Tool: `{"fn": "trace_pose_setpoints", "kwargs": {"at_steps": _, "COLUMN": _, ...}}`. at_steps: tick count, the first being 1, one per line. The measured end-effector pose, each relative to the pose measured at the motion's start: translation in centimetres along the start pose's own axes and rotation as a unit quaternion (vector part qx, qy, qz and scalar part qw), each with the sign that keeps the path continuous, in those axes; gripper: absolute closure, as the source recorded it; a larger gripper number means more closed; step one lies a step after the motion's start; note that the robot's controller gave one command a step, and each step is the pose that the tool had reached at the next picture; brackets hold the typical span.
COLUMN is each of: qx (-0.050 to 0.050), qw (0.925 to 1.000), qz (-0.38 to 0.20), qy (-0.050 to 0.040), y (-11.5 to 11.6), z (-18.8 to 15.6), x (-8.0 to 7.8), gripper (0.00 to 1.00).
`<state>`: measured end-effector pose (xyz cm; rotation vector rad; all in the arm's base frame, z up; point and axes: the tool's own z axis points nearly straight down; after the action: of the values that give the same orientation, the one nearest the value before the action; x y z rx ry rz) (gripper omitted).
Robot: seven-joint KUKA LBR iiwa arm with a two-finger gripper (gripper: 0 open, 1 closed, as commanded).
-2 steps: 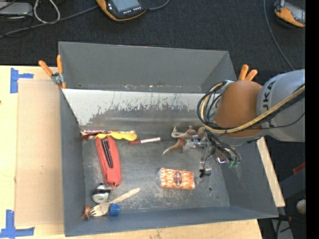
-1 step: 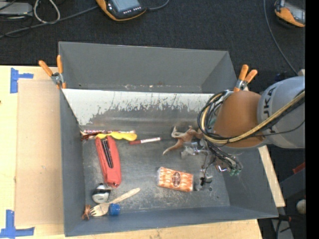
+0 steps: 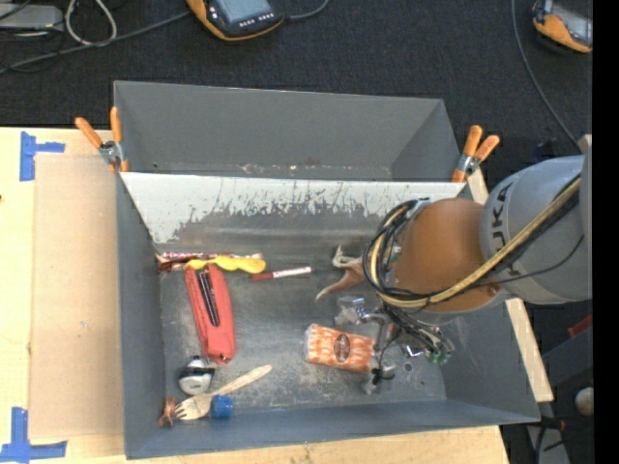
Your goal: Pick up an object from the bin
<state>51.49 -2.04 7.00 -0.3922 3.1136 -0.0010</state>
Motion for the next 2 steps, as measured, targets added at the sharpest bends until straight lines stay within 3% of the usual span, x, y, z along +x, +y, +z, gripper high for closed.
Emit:
{"fn": "trace_pose_setpoints", "kwargs": {"at_steps": 1, "qx": 0.002, "qw": 0.9998, "qz": -0.018, "qy": -0.0034, "y": 2.2, "z": -0.02, "x": 0.45, "gripper": 1.0}}
{"fn": "trace_pose_setpoints", "kwargs": {"at_steps": 2, "qx": 0.003, "qw": 0.9997, "qz": -0.022, "qy": -0.0045, "y": 1.42, "z": -0.03, "x": 0.42, "gripper": 1.0}}
